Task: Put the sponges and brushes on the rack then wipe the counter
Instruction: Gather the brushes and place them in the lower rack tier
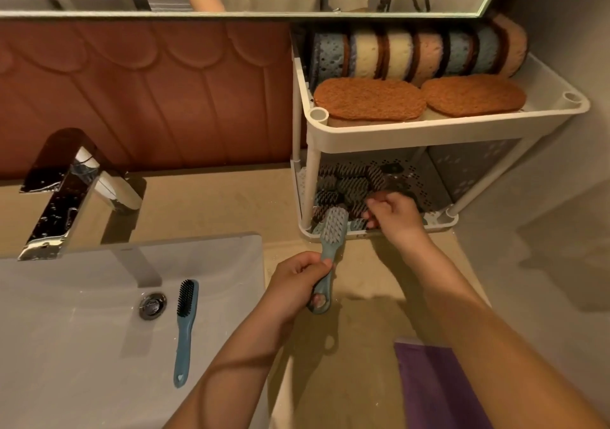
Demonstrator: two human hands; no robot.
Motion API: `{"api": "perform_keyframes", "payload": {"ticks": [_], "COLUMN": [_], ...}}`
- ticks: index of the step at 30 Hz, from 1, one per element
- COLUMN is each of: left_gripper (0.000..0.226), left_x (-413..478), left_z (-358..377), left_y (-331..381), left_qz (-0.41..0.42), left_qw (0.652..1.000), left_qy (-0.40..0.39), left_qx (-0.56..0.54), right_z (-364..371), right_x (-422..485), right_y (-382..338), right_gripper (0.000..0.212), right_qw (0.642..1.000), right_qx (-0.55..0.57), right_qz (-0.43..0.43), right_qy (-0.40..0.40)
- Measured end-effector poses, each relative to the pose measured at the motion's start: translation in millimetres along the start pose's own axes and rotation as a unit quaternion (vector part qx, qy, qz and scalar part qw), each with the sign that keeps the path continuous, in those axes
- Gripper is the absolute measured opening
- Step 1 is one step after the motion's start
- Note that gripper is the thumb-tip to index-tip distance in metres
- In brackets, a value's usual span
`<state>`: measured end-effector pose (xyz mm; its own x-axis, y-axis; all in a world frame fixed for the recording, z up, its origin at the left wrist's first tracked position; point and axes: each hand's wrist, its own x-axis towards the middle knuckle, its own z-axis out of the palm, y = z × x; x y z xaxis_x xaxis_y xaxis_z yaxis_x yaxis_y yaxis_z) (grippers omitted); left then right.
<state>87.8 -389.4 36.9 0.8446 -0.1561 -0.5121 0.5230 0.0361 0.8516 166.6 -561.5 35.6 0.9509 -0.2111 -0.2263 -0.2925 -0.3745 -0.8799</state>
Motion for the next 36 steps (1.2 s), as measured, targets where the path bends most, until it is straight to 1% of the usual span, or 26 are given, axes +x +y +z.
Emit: {"api": "perform_keyframes", "payload": {"ticks": [2,3,4,8,11,14,19,23,24,25,27,29,30,32,33,34,36], "left_gripper": [0.023,0.022,0.021,0.014,0.02,0.03,0.029,0.009,0.011,0.013,0.015,0.03,0.039,0.057,0.061,0.059,0.04], "left_x": [5.8,9.0,11.2,15.0,16.9,19.0,27.6,32.3,32.9,35.1,36.1,35.8,37.3,43.5,47.5,51.3,58.4], "left_z": [3.6,5.5,7.4,15.2,20.1,23.5,22.9,19.2,19.0,18.9,18.5,17.5,16.5,14.0,13.9,14.3,15.3], "left_y": [-3.6,-6.1,-8.5,-15.2,-17.1,-13.4,-4.4,-2.1,-2.7,-2.8,-0.8,6.6,11.0,18.6,21.5,23.3,23.8], "left_qz": [0.016,0.027,0.04,0.081,0.098,0.115,0.157,0.189,0.191,0.193,0.195,0.184,0.18,0.183,0.188,0.195,0.215], "left_qw": [0.998,0.996,0.993,0.98,0.968,0.957,0.951,0.944,0.945,0.947,0.943,0.937,0.933,0.93,0.929,0.927,0.921], "left_qy": [0.027,0.044,0.057,0.08,0.102,0.091,0.068,0.017,0.016,0.036,0.132,0.212,0.232,0.235,0.226,0.216,0.207], "left_qx": [0.045,0.075,0.1,0.163,0.209,0.25,0.259,0.27,0.265,0.256,0.234,0.209,0.205,0.214,0.225,0.237,0.252], "right_z": [10.0,15.7,21.8,36.2,33.4,34.4,34.5,29.9,28.4,25.9,16.5,2.9,-5.5,-20.3,-26.5,-30.9,-36.9], "right_x": [-36.1,-48.8,-58.1,-64.8,-60.7,-56.1,-45.8,-34.2,-31.1,-26.0,-13.6,7.1,20.9,47.2,59.7,71.7,91.9], "right_y": [-3.8,-1.5,1.3,9.1,9.0,5.6,-1.4,-5.1,-5.4,-6.1,-8.2,-8.2,-4.9,1.9,5.5,8.8,11.4], "right_gripper": [0.011,0.007,0.009,0.039,0.045,0.053,0.047,0.037,0.036,0.033,0.028,0.029,0.028,0.028,0.035,0.042,0.047], "right_qw": [0.995,0.992,0.99,0.995,0.996,0.997,0.998,0.998,0.998,0.997,0.997,0.995,0.993,0.982,0.976,0.974,0.985], "right_qx": [0.077,0.097,0.11,0.079,0.067,0.065,0.059,0.066,0.067,0.072,0.076,0.085,0.092,0.135,0.154,0.152,0.078], "right_qz": [0.015,0.025,0.038,0.054,0.052,0.028,-0.002,-0.007,-0.005,-0.003,0.012,0.041,0.056,0.105,0.132,0.145,0.14], "right_qy": [-0.056,-0.072,-0.079,-0.038,-0.02,-0.013,0.001,-0.002,-0.001,0.003,0.018,0.044,0.056,0.076,0.08,0.083,0.072]}}
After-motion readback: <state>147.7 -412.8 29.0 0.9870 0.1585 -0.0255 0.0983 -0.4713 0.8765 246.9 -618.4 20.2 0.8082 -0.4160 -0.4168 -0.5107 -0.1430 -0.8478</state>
